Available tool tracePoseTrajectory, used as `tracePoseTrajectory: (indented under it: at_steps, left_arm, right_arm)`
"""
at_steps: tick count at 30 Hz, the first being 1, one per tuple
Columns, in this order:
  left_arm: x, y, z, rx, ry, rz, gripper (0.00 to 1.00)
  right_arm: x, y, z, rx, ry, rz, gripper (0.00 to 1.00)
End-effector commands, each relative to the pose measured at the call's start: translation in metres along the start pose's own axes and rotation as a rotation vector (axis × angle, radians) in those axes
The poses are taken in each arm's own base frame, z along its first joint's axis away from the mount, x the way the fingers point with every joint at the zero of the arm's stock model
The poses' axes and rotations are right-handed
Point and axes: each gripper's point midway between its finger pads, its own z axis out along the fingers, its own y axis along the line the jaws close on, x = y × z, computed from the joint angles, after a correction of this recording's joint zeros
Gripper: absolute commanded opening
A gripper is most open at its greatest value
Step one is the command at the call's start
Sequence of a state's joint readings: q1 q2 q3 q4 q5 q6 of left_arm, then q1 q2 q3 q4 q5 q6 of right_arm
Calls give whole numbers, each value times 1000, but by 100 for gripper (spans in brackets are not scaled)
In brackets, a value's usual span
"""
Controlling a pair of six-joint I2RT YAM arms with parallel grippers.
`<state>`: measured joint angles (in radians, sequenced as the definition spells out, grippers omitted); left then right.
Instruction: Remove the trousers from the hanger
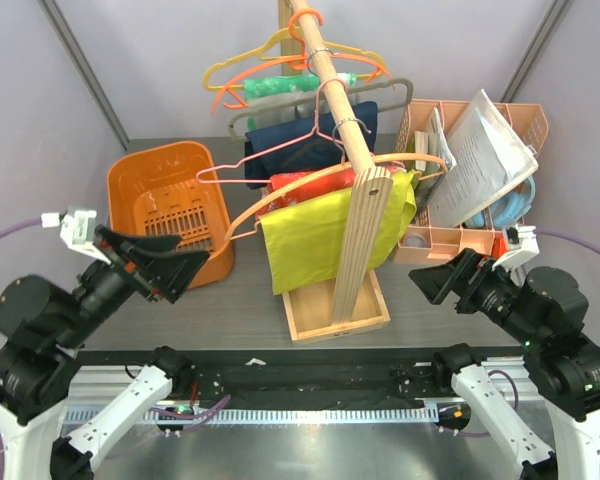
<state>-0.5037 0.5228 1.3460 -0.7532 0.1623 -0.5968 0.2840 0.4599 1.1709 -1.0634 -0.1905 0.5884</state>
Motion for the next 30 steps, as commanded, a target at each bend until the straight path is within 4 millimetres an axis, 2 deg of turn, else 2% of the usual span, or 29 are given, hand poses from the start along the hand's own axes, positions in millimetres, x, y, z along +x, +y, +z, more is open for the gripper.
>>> tracePoseTrajectory:
  at_steps: [1, 2, 3, 4, 6, 7, 9, 10, 12, 13, 14, 15, 18, 23, 27, 30]
  left_arm:
    - [-38, -57, 28, 262, -28, 117, 92]
    - [-40, -63, 35, 291, -16, 122, 89]
    - [-42, -70, 48, 333, 18, 132, 88]
    - [-45, -73, 56, 346, 22, 141, 87]
    - [-56, -81, 67, 374, 11, 157, 85]
    - [-55, -80, 82, 383, 33, 160, 84]
    - [-61, -92, 91, 452, 30, 176, 80]
    - [-57, -90, 107, 453, 60, 171, 78]
    - [-62, -94, 115, 477, 52, 190, 77]
    - [-59, -89, 128, 467, 69, 182, 77]
    - [-59, -88, 132, 469, 74, 185, 77]
    - [-61, -91, 136, 483, 64, 190, 76]
    - [-55, -90, 148, 495, 75, 196, 75]
    - [-34, -90, 169, 489, 113, 226, 75]
    - [-13, -83, 184, 474, 175, 263, 74]
    - [-6, -82, 189, 477, 198, 264, 72]
  right_arm:
    - [-42, 42, -16, -113, -89, -44, 94]
    - [-53, 52, -23, -136, -113, -47, 93]
    - [-59, 57, -22, -144, -116, -46, 91]
    - [-63, 60, -15, -140, -99, -43, 90]
    - [-75, 68, -15, -149, -109, -40, 90]
    - [-77, 71, -14, -152, -108, -37, 90]
    - [-85, 80, -13, -182, -118, -43, 90]
    - [-88, 81, -12, -185, -121, -41, 89]
    - [-93, 85, -12, -193, -135, -42, 86]
    - [-95, 86, -12, -197, -140, -39, 85]
    - [-97, 88, -11, -201, -145, -33, 84]
    - [-99, 90, -11, -210, -147, -23, 79]
    - [-107, 95, -11, -224, -175, 6, 70]
    - [-117, 100, -10, -223, -199, 18, 70]
    - [-116, 102, -14, -239, -201, 20, 70]
    - [-111, 102, -18, -247, -194, 12, 70]
